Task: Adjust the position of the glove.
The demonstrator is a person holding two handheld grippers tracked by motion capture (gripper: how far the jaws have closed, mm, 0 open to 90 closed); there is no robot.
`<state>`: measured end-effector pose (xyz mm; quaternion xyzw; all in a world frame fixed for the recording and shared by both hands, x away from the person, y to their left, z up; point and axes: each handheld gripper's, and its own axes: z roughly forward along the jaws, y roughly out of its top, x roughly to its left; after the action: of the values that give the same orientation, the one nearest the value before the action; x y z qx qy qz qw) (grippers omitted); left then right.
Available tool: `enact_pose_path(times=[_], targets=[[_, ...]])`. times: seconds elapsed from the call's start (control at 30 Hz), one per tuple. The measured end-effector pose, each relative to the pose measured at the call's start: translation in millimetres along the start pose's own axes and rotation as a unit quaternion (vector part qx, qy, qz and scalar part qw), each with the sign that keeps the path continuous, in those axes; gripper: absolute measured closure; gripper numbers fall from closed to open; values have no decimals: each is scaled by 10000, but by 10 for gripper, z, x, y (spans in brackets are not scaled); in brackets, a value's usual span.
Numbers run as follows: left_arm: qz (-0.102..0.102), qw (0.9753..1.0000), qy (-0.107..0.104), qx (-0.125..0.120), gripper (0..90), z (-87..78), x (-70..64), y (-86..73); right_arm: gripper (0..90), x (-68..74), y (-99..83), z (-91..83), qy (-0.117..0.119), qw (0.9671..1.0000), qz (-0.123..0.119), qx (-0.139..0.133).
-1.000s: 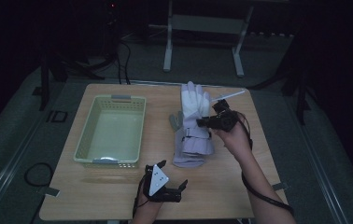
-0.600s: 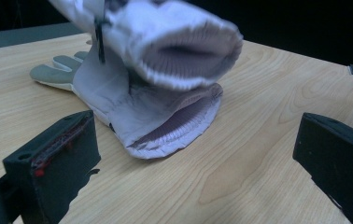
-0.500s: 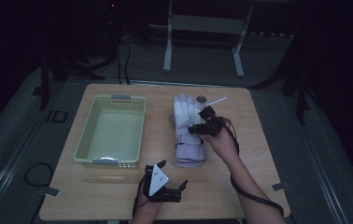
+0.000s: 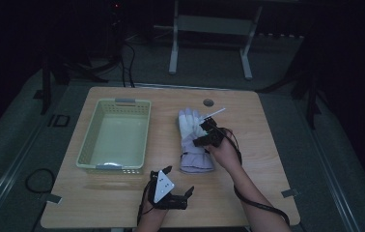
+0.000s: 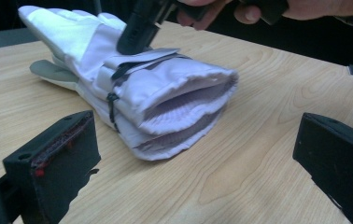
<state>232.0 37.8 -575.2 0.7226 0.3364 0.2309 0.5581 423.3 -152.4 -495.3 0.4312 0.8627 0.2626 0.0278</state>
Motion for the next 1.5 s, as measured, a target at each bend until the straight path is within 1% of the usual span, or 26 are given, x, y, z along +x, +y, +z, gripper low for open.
enact_pose_path(times=[0.03, 0.13, 0.23, 0.3, 0.33, 0.43, 0.47, 0.53, 0.6, 0.7, 0.73, 0.77, 0.8, 0.83, 0.9, 0.97, 1.1, 1.17, 1.23, 1.27, 1.33, 1.4, 1.43, 1.5], targets=[[-17, 10000, -2, 1, 5, 0, 3, 0, 793, -15, -25, -19, -33, 10000, -19, -22], [31, 10000, 5, 1, 5, 1, -6, 1, 789, -99, -78, -67, -58, 10000, 10, 30], [40, 10000, 10, 5, 5, 2, -8, 1, 767, -113, -95, -63, -69, 10000, -11, 28], [8, 10000, -2, 6, 5, 3, -2, 1, 733, -84, -93, -52, -109, 9999, -56, 0], [-1, 10000, -8, 10, 5, 2, 1, 1, 701, -77, -90, -48, -119, 9999, -99, -43], [-81, 9999, -124, 15, 5, 5, 19, 2, 641, -64, -85, -68, -126, 9997, -101, -165], [-83, 9999, -127, 16, 5, 4, 22, 2, 616, -60, -86, -86, -117, 9996, -118, -225], [-85, 9999, -136, 9, 5, 4, 20, 1, 541, -61, -91, -130, -98, 9992, -153, -349], [-38, 9999, -130, 19, 5, 4, 12, 2, 461, -62, -105, -190, -76, 9983, -230, -539], [-34, 9999, -100, 24, 5, 6, 6, 3, 347, -95, -133, -265, -6, 9966, -299, -769], [-43, 9999, -92, 31, 5, 6, 9, 4, 284, -112, -147, -286, -19, 9960, -281, -846], [-63, 9999, -93, 37, 5, 7, 12, 4, 215, -133, -166, -307, 92, 9956, -324, -875], [-75, 9999, -102, 64, 5, 10, 19, 5, 167, -154, -183, -322, 153, 9946, -341, -970], [-100, 9999, -108, 75, 5, 12, 27, 7, 167, -177, -204, -338, 201, 9939, -313, -1037], [-174, 9997, -111, 142, 5, 27, 39, 13, 140, -215, -249, -360, 440, 9924, -360, -1091], [-228, 9994, -120, 217, 5, 43, 48, 19, 144, -240, -293, -373, 492, 9909, -415, -1186], [-251, 9990, -189, 316, 5, 62, 56, 27, 157, -305, -369, -419, 614, 9883, -347, -1352], [-228, 9988, -204, 371, 5, 72, 55, 36, 157, -318, -405, -444, 633, 9859, -410, -1494], [-263, 9983, -283, 426, 5, 87, 65, 55, 157, -319, -431, -470, 564, 9844, -551, -1570], [-335, 9982, -307, 396, 5, 91, 68, 68, 157, -324, -442, -486, 559, 9833, -577, -1632], [-444, 9974, -430, 364, 5, 88, 82, 104, 157, -335, -455, -518, 565, 9824, -582, -1683], [-493, 9971, -449, 356, 5, 82, 84, 155, 157, -347, -461, -541, 571, 9805, -600, -1784], [-535, 9967, -500, 336, 5, 77, 93, 186, 157, -351, -462, -549, 566, 9800, -599, -1813], [-709, 9954, -530, 355, 5, 73, 111, 258, 157, -356, -467, -563, 583, 9776, -654, -1916]])
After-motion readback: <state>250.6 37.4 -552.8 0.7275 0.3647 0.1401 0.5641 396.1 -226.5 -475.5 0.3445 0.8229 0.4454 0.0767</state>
